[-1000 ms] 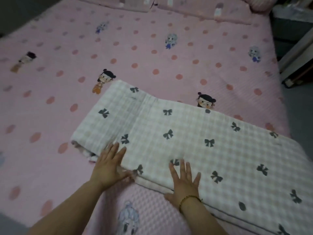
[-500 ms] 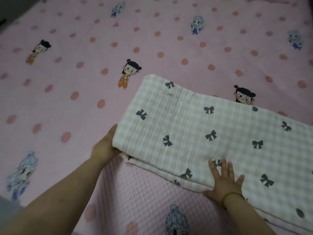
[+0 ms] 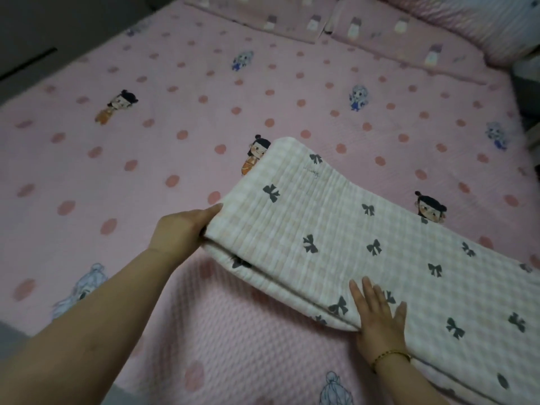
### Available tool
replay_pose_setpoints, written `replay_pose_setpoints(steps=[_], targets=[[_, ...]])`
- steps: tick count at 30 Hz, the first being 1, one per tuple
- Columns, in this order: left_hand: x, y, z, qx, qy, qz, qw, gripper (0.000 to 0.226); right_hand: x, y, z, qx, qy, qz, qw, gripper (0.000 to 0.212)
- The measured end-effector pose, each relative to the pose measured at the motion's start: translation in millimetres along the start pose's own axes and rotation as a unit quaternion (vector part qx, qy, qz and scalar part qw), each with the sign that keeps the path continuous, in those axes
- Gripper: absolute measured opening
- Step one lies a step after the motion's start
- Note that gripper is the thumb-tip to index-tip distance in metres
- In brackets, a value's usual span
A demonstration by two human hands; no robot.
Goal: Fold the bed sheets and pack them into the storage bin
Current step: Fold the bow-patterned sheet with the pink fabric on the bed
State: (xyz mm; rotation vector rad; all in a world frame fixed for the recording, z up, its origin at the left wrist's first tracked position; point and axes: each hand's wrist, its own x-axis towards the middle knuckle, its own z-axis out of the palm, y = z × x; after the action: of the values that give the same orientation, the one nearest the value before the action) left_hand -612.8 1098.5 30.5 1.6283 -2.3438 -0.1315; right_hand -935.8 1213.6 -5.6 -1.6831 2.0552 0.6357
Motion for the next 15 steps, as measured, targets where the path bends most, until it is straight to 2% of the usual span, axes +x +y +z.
replay_pose_setpoints(steps=[2,4,7,8,10,11,12,13,14,15], targets=[[-2,-41,-8,0.010,0.014,0.016,1.000,0.081,0,-34,-8,0.003,0.016,-0.003,1.000,0.092],[-10,-82,-17,-0.001,0.041,-0.003,0.999,0.067,0,-76,-12,0.015,0.033,-0.037,0.999,0.095],[-35,-148,-44,0.018,0.051,-0.048,0.997,0.048,3,-152,-11,0.001,0.114,-0.110,0.987,0.125],[-39,-167,-52,0.019,0.028,-0.098,0.995,0.047,1,-175,-11,0.000,0.104,-0.143,0.984,0.120],[-52,-211,-57,0.066,-0.136,-0.165,0.975,0.042,2,-225,-5,0.045,0.011,-0.199,0.979,0.093],[-56,-222,-51,0.077,-0.220,-0.170,0.957,0.044,3,-236,-5,0.051,-0.055,-0.194,0.978,0.081],[-60,-229,-47,0.076,-0.306,-0.198,0.928,0.048,2,-248,-8,0.047,-0.085,-0.182,0.978,0.070],[-62,-236,-48,0.045,-0.348,-0.237,0.906,0.055,8,-261,-8,0.056,-0.073,-0.171,0.981,0.058],[-61,-240,-44,-0.025,-0.341,-0.283,0.896,0.061,11,-268,-13,0.072,-0.047,-0.156,0.984,0.046],[-55,-244,-39,-0.086,-0.296,-0.308,0.900,0.063,15,-272,-19,0.083,-0.019,-0.143,0.986,0.039]])
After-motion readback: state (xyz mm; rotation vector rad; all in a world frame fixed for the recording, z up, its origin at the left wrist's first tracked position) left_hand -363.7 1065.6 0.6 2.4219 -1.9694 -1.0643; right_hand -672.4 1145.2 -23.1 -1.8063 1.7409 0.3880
